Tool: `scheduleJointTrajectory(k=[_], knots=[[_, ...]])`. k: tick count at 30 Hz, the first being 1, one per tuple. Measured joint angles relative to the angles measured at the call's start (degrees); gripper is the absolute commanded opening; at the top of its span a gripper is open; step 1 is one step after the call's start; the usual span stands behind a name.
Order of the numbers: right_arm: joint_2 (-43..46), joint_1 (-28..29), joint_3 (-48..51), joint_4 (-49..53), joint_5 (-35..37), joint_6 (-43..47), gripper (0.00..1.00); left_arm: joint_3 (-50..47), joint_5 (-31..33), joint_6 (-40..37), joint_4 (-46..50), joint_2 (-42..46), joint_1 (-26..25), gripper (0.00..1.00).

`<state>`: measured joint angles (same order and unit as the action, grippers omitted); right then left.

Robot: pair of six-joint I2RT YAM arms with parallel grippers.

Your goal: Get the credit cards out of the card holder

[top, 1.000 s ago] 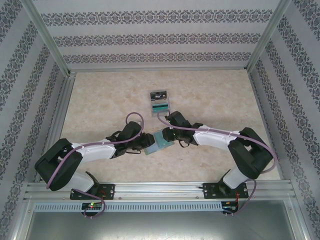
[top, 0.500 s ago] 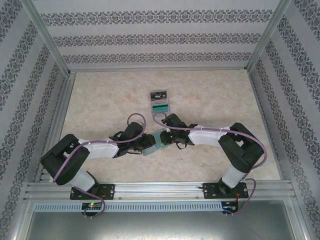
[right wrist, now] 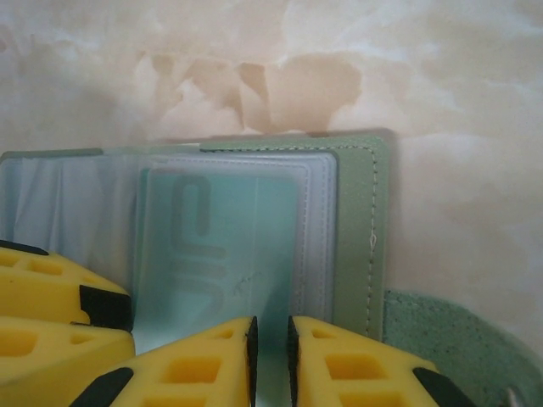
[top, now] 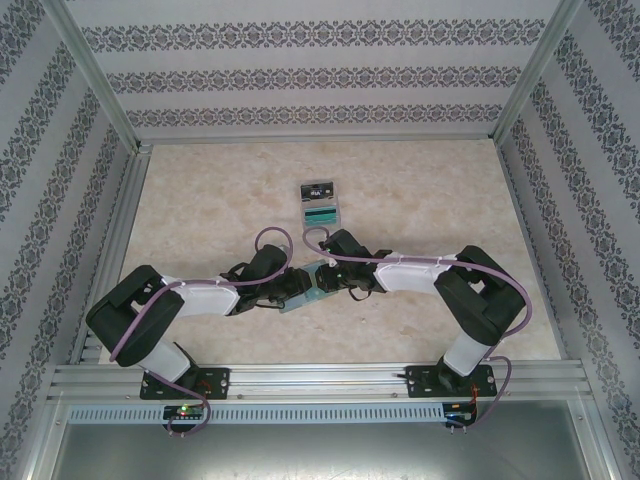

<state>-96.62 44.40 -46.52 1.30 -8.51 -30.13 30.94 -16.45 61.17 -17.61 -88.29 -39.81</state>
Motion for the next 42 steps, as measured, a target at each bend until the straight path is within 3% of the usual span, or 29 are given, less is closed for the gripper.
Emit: scheduleJointTrajectory(k=[5, 8, 13, 19, 27, 42], knots=[[0.0, 0.0, 0.0, 0.0, 0.0, -0.1, 0.22, 0.0, 0.0, 0.0, 0.0, 0.0, 0.0, 0.31], [0.0, 0.0, 0.0, -0.1, -0.1, -0.2, 0.28, 0.0, 0.2, -0.1, 0.9, 0.7, 0.0, 0.3], [0.6, 0.0, 0.1, -0.2, -0.4, -0.3, 0.36, 0.0, 3.1, -1.8, 7.6, 8.9, 0.0, 0.27], [1.7, -1.0, 0.2, 0.8, -0.4, -0.3, 0.38, -0.5, 7.6, -3.8, 14.4, 16.0, 0.1, 0.2], [1.6, -1.2, 0.2, 1.6, -0.5, -0.3, 0.39, -4.6, 10.6, -3.9, 20.0, 15.8, 0.1, 0.19], [0.7, -1.1, 0.0, 1.4, -1.7, -1.0, 0.39, -4.4, 10.5, -3.9, 18.2, 11.6, 0.1, 0.19]])
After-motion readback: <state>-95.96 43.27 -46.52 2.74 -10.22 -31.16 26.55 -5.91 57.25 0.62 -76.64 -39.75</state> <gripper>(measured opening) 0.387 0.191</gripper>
